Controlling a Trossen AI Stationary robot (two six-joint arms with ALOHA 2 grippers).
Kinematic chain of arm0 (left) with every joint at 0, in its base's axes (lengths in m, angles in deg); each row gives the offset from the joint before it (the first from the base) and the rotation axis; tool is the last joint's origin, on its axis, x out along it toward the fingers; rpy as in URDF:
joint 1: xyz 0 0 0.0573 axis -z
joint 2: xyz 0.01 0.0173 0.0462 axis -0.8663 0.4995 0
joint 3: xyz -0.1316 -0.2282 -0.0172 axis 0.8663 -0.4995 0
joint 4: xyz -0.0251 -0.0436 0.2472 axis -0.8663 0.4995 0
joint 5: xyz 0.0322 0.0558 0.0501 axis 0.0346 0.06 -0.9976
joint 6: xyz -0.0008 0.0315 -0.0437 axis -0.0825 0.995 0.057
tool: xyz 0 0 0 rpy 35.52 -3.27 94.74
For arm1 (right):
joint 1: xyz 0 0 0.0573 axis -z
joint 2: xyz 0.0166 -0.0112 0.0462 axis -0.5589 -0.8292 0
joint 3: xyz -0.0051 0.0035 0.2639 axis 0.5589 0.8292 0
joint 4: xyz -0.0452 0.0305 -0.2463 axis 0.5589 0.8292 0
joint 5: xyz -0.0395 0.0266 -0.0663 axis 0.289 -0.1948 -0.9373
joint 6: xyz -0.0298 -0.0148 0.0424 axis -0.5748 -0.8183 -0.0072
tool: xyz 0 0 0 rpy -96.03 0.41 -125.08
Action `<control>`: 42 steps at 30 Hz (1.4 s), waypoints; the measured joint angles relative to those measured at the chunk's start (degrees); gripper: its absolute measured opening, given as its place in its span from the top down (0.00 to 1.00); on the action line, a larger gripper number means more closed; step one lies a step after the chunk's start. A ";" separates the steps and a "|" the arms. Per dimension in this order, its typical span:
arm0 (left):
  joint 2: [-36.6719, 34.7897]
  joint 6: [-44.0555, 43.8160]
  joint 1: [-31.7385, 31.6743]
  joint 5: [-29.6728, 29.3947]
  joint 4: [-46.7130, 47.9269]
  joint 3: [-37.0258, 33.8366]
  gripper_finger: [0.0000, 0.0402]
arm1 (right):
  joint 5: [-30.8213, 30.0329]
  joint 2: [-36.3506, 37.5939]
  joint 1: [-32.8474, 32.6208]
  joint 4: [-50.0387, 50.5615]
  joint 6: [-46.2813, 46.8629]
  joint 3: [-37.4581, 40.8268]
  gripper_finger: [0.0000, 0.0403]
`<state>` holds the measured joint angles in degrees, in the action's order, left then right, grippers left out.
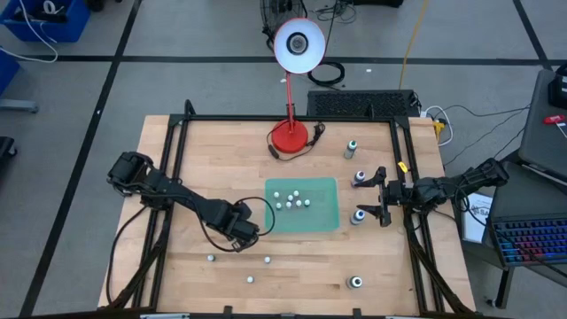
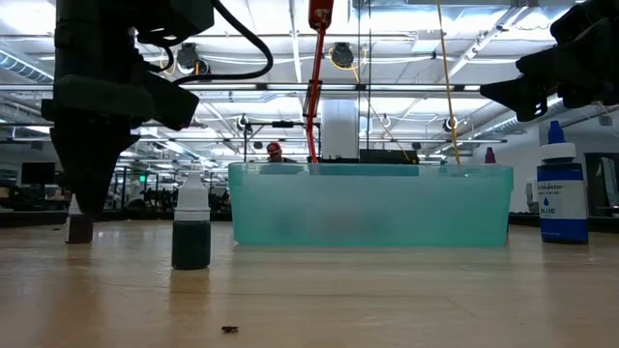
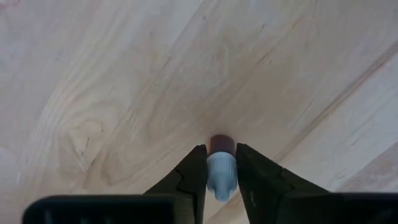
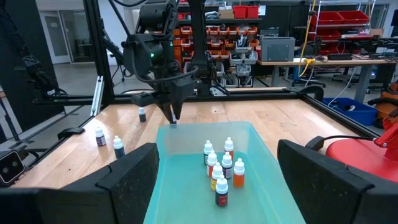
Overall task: Pick & Place food coloring
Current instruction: Put the small red food coloring bottle into the green bin
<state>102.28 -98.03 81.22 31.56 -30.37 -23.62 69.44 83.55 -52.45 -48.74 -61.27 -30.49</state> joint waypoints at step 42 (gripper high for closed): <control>3.27 31.87 -10.17 -8.81 -5.09 27.07 0.87 | -0.01 0.00 0.00 0.00 -0.01 0.00 0.22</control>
<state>105.55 -66.16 71.05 22.75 -35.46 3.45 69.43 83.55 -52.46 -48.74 -61.28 -30.49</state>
